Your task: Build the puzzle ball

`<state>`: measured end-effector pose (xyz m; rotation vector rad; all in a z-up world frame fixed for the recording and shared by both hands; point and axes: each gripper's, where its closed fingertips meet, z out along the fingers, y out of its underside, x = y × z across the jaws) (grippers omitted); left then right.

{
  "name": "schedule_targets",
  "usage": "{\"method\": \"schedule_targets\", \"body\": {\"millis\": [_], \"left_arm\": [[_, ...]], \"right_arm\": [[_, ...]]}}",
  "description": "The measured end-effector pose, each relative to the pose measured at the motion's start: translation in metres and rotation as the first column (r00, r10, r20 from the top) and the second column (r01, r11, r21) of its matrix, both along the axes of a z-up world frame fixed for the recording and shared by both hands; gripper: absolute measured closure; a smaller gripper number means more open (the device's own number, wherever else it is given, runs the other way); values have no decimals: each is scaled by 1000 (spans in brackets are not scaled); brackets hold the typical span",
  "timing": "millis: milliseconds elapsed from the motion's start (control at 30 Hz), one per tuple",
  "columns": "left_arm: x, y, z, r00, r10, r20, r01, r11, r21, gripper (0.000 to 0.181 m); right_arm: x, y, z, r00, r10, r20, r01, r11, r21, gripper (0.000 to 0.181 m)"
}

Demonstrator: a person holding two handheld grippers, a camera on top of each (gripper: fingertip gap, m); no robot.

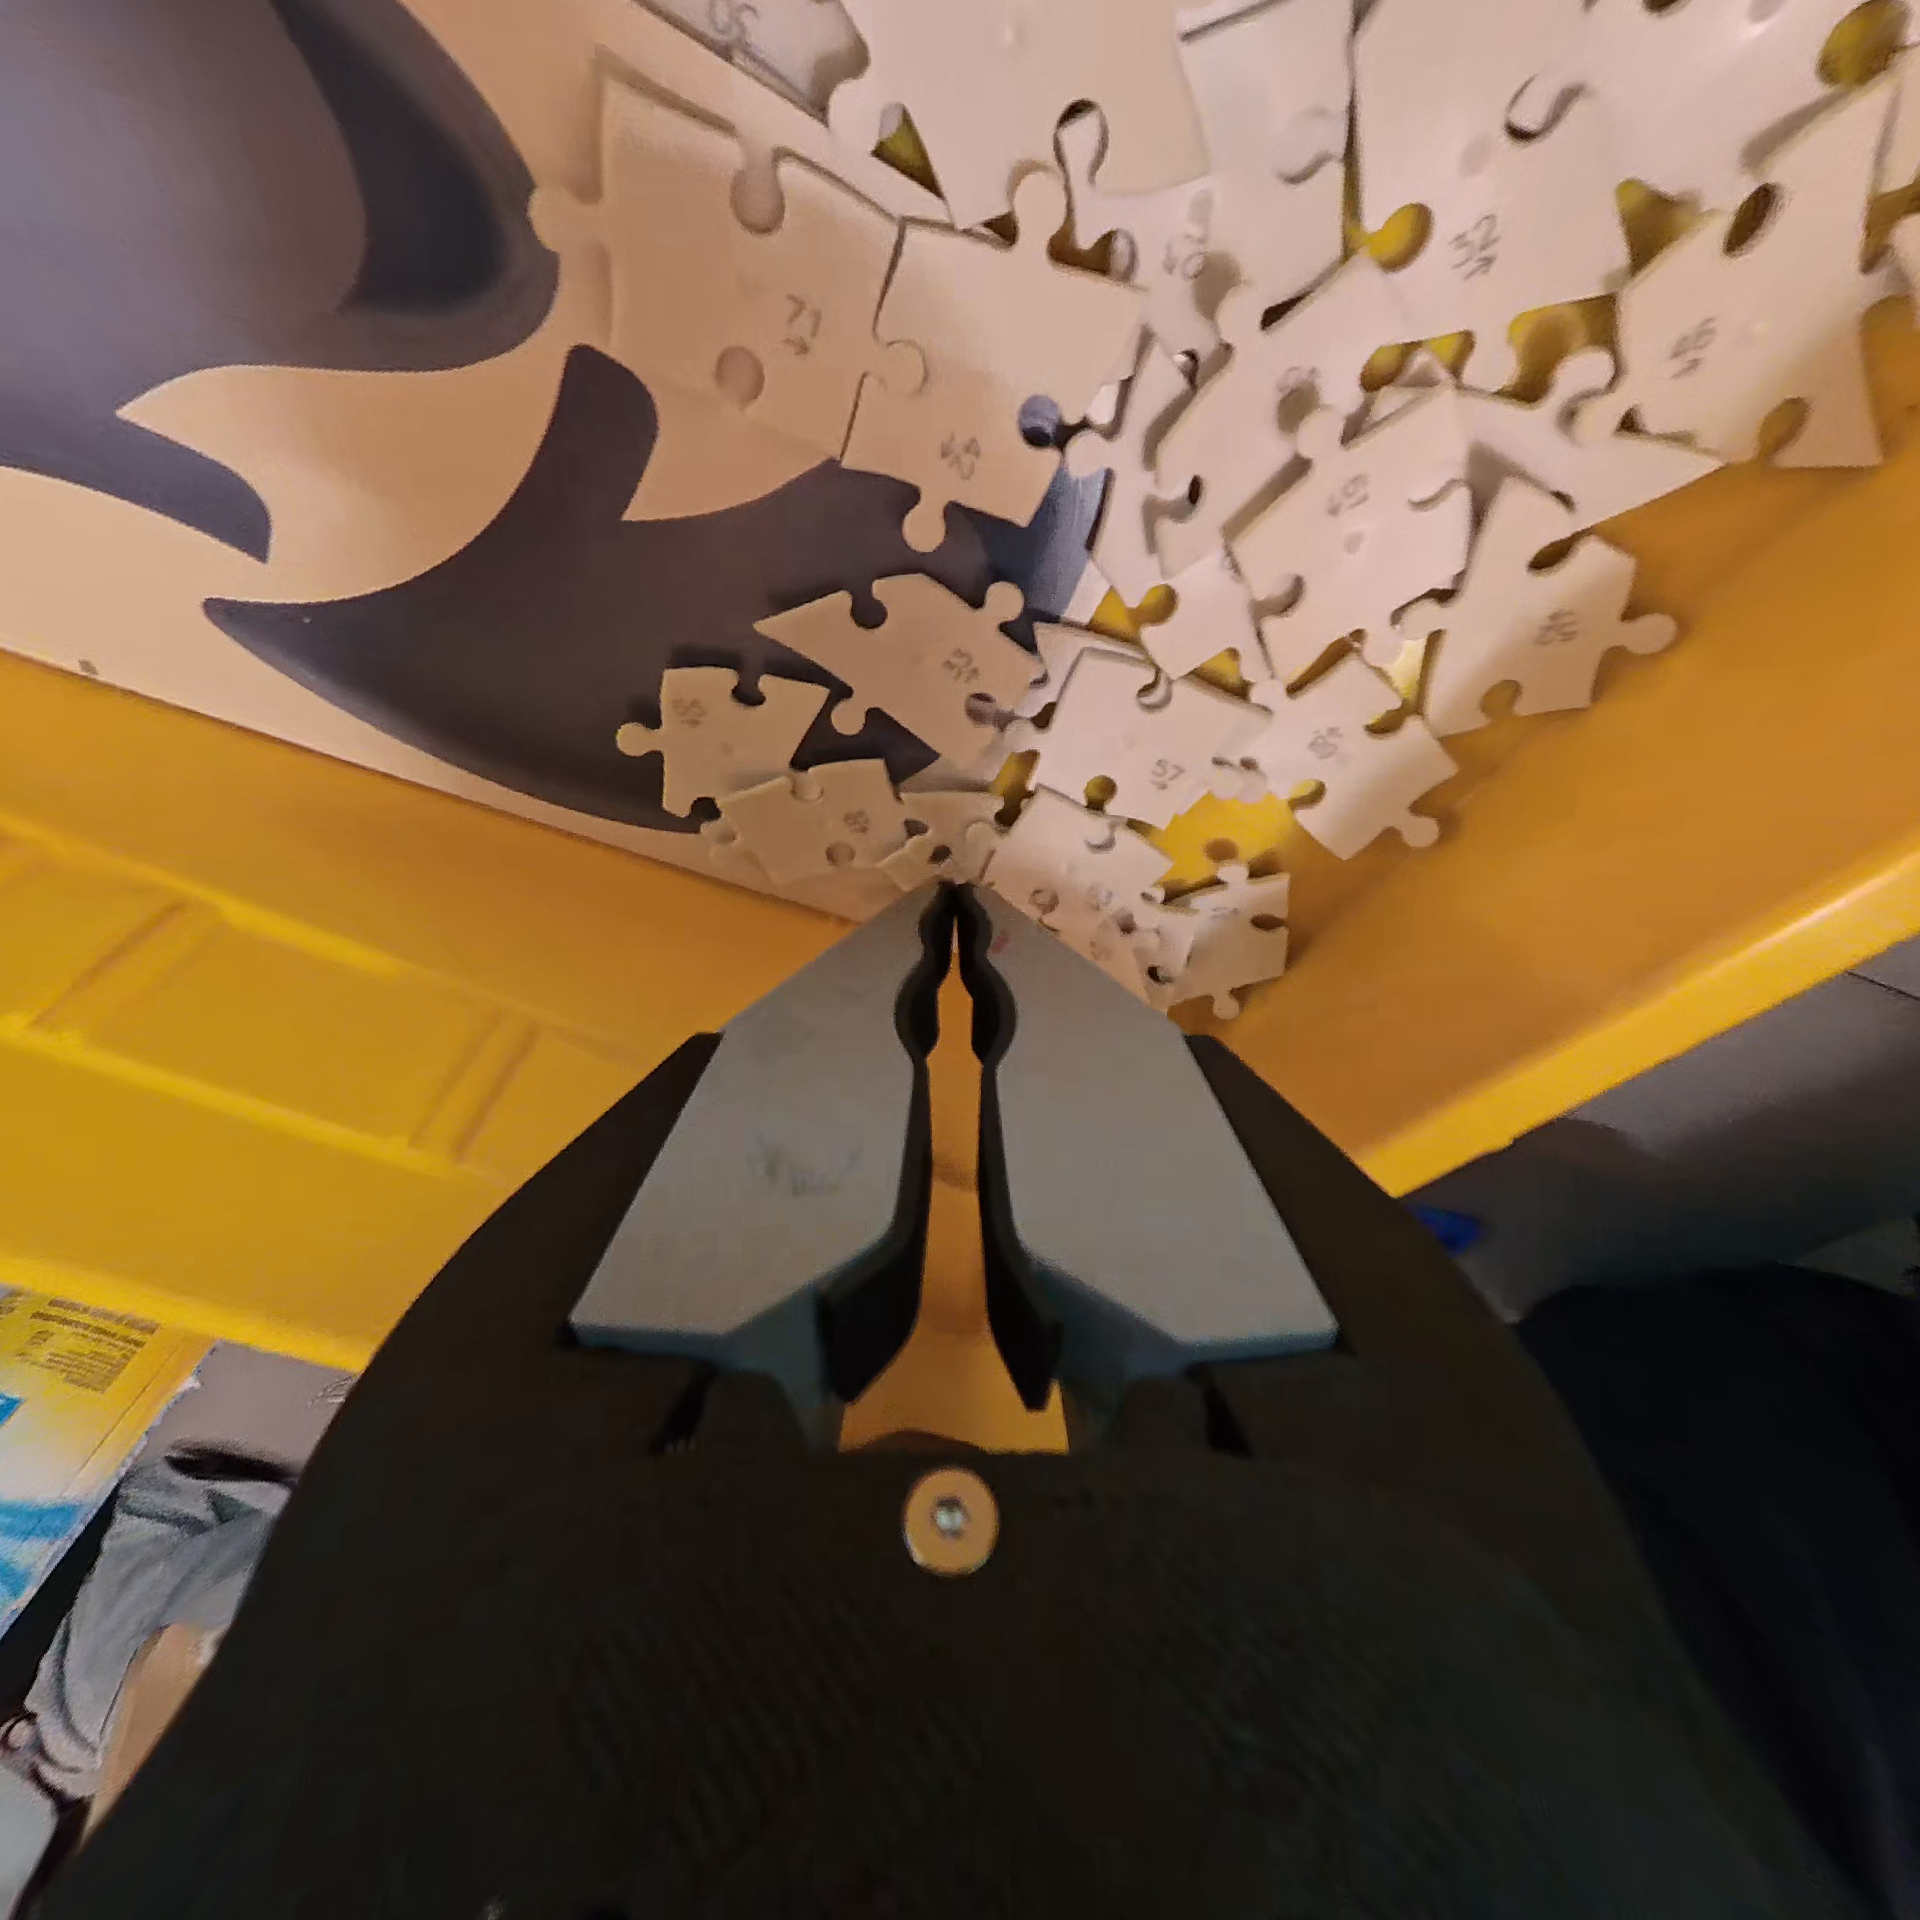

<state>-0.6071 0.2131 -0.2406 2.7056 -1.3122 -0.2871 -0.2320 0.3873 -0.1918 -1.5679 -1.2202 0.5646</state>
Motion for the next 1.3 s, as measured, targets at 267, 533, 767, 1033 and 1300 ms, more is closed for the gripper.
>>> {"method": "schedule_targets", "body": {"millis": [267,533,767,1033,1300], "left_arm": [[31,-14,1,989,-82,120,89,994,-59,181],[8,20,34,997,-31,71,17,982,189,181],[-3,18,28,999,20,34,-25,987,158,181],[9,-8,19,994,36,106,-38,999,12,181],[17,-58,-2,996,-62,69,77,966,-245,181]], "right_arm": [[0,0,0,1000,2,1,-2,1000,-4,152],[0,0,-1,1000,1,3,-1,1000,-5,152],[0,1,-1,1000,-2,0,2,1000,-6,152],[0,1,-1,1000,0,0,0,1000,-6,152],[0,1,0,1000,0,0,0,1000,-4,152]]}}
